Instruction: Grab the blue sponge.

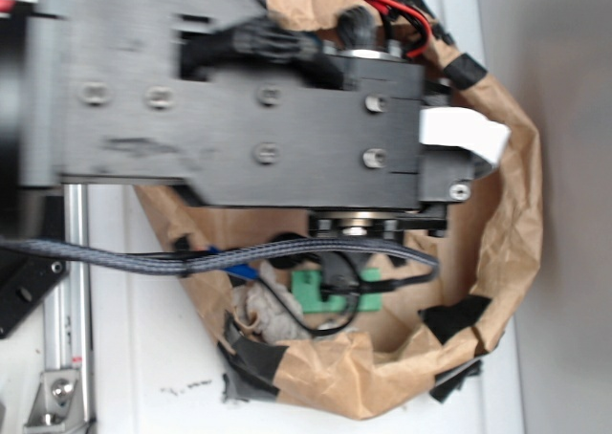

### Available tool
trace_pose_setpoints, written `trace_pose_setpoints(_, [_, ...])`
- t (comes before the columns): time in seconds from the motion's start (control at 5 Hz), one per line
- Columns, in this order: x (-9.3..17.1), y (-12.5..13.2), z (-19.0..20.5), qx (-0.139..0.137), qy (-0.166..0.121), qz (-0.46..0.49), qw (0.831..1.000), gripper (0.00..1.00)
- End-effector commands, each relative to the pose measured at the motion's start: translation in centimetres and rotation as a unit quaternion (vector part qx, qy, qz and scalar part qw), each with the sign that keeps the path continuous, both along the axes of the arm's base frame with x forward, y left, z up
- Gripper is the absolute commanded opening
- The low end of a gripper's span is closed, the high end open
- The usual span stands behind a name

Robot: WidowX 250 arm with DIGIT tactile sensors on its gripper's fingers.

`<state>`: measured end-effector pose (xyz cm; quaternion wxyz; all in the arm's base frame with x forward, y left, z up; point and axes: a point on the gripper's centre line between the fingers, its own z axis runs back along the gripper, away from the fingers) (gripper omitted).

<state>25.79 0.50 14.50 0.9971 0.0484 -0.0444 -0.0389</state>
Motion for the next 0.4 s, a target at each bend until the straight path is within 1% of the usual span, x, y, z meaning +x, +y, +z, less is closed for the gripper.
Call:
trace_pose_setpoints(0.0, [-0.58,1.18,1.07,0.021,0.022,0.033,0.999,0.00])
trace_pose_setpoints(0.2, [-0.91,1.11,1.35,0.020,0.030,0.031,0.999,0.00])
